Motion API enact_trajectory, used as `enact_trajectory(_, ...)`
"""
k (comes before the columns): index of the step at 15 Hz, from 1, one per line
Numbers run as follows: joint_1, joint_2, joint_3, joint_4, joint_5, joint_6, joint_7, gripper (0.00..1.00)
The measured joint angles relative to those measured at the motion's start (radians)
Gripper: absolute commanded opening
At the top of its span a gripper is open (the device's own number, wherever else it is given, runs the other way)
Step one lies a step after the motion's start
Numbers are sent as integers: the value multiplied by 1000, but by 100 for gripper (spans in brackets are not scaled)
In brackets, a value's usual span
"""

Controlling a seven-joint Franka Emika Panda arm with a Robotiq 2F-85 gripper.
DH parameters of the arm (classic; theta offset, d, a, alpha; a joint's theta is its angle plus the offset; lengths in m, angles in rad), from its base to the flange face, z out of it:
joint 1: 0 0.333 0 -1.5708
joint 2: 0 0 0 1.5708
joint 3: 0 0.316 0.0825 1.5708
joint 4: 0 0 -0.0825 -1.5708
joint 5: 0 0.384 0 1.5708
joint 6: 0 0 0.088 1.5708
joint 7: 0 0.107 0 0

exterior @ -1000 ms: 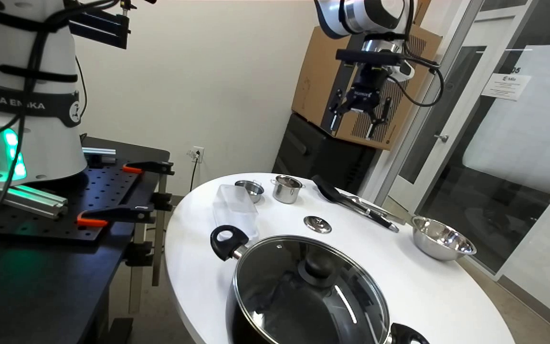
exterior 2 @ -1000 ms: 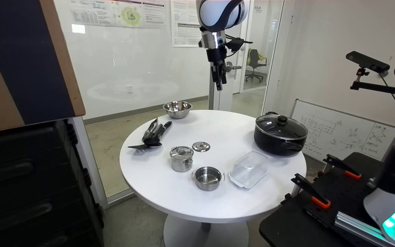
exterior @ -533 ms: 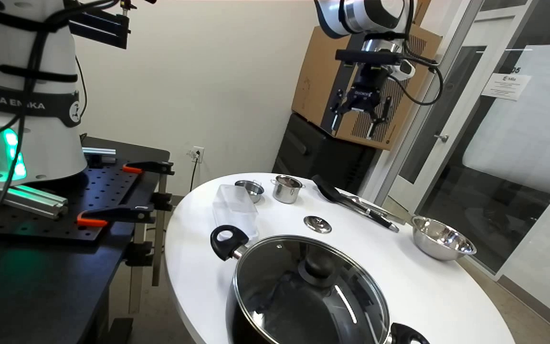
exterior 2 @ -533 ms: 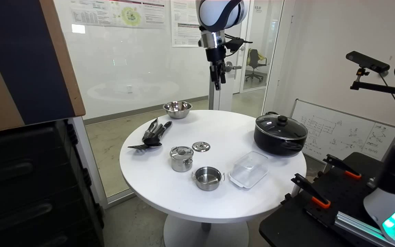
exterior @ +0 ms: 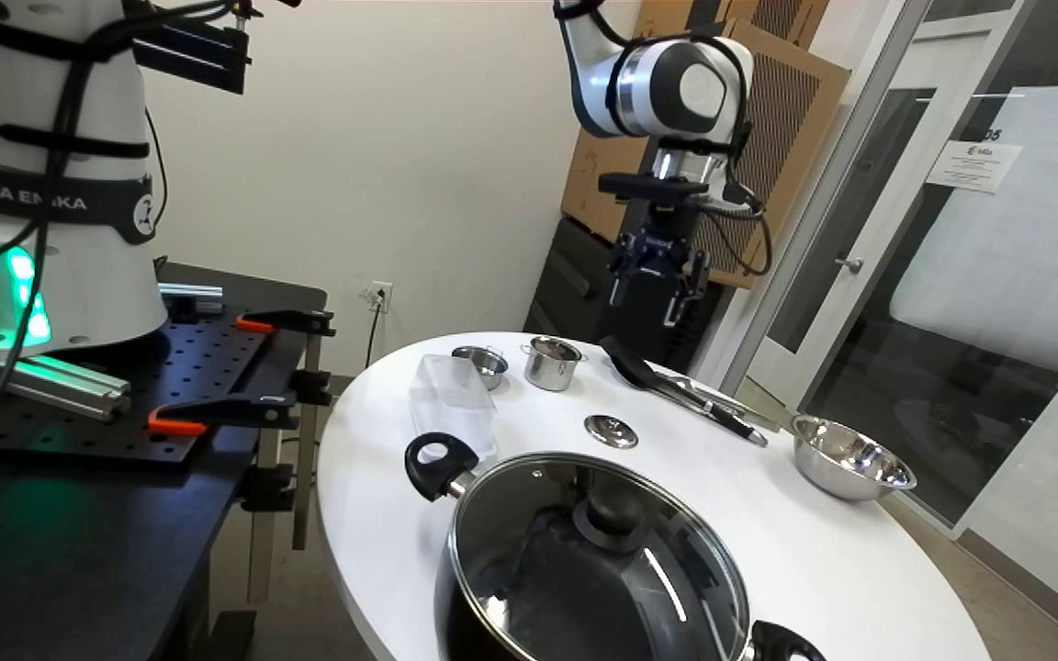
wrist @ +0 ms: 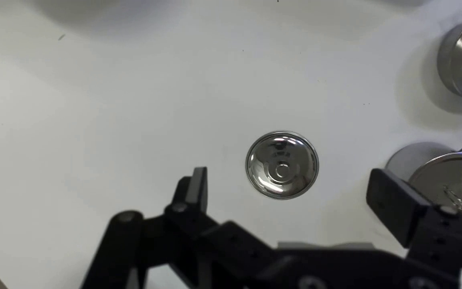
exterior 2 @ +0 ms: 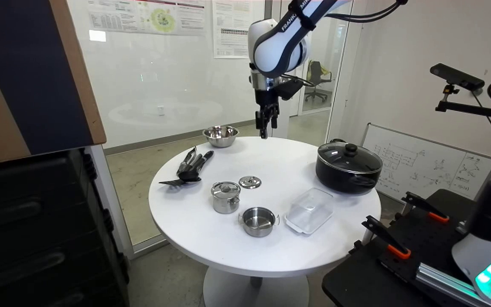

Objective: Pick up the silver lid from the table and put it on the small silver pot

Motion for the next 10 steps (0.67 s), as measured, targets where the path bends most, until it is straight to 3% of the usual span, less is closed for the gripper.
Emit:
enact_trajectory(5,6,117,-41,-16,-2,153,118,100)
enact_trajectory(10,29,164,-51,1,-2,182,149,100)
